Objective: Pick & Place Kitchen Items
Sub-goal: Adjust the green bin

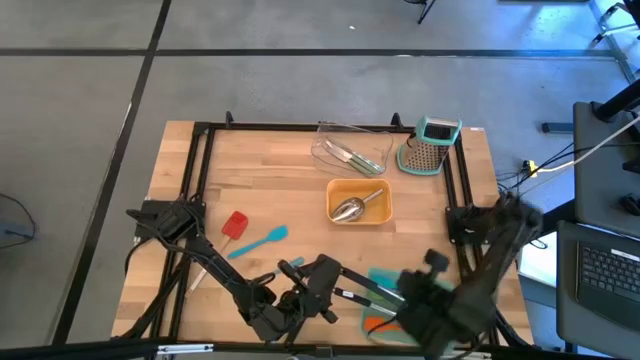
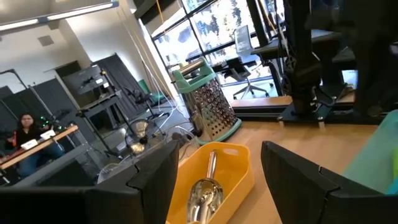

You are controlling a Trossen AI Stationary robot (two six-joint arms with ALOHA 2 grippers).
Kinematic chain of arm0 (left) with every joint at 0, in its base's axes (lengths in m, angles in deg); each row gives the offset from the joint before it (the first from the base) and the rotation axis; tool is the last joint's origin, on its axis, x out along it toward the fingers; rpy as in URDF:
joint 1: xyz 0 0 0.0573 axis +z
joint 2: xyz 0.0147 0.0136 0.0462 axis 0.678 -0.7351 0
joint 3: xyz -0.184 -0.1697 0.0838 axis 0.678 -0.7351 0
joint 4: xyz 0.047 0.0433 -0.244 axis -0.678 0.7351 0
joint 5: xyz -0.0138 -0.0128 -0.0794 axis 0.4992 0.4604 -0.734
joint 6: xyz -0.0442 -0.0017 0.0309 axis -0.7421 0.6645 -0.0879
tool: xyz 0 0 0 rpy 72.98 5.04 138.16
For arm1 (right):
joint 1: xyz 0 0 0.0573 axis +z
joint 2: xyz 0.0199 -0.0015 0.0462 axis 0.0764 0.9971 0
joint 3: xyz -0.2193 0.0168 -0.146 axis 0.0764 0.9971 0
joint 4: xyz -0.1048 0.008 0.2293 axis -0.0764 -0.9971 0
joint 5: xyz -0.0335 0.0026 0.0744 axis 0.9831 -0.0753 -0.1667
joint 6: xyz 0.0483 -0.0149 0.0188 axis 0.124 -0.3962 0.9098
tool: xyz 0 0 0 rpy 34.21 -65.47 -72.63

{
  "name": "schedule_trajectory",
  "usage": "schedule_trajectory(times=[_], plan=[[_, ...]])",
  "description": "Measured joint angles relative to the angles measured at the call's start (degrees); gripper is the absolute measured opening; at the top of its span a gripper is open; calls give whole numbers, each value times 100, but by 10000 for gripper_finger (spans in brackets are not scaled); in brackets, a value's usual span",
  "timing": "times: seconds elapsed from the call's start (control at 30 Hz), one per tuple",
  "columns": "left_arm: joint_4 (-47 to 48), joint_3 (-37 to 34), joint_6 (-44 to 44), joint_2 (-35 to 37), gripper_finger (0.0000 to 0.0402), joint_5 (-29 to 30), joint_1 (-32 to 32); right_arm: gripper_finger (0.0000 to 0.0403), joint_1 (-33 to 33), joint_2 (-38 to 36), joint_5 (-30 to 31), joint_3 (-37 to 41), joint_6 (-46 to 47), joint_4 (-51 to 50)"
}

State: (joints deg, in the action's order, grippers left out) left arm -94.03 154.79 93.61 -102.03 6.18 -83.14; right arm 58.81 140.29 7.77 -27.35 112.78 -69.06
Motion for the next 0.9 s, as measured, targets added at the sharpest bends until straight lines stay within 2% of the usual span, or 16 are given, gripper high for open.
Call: schedule_trajectory(times=[0.07,0.23,0.43,0.57,0.9], plan=[[-4,0,-7,0,223,-37,46,0,101,-543,-135,517,243,349],[-6,0,-78,0,223,-169,121,0,-36,-1516,-1214,1937,17,1923],[-4,0,-90,0,223,-172,88,0,-348,-1626,-2454,2971,318,2633],[-4,0,-48,0,223,-159,73,0,-387,-1629,-2561,3142,353,2993],[116,2,-92,0,223,-139,75,0,-663,-1630,-2805,3623,381,3091]])
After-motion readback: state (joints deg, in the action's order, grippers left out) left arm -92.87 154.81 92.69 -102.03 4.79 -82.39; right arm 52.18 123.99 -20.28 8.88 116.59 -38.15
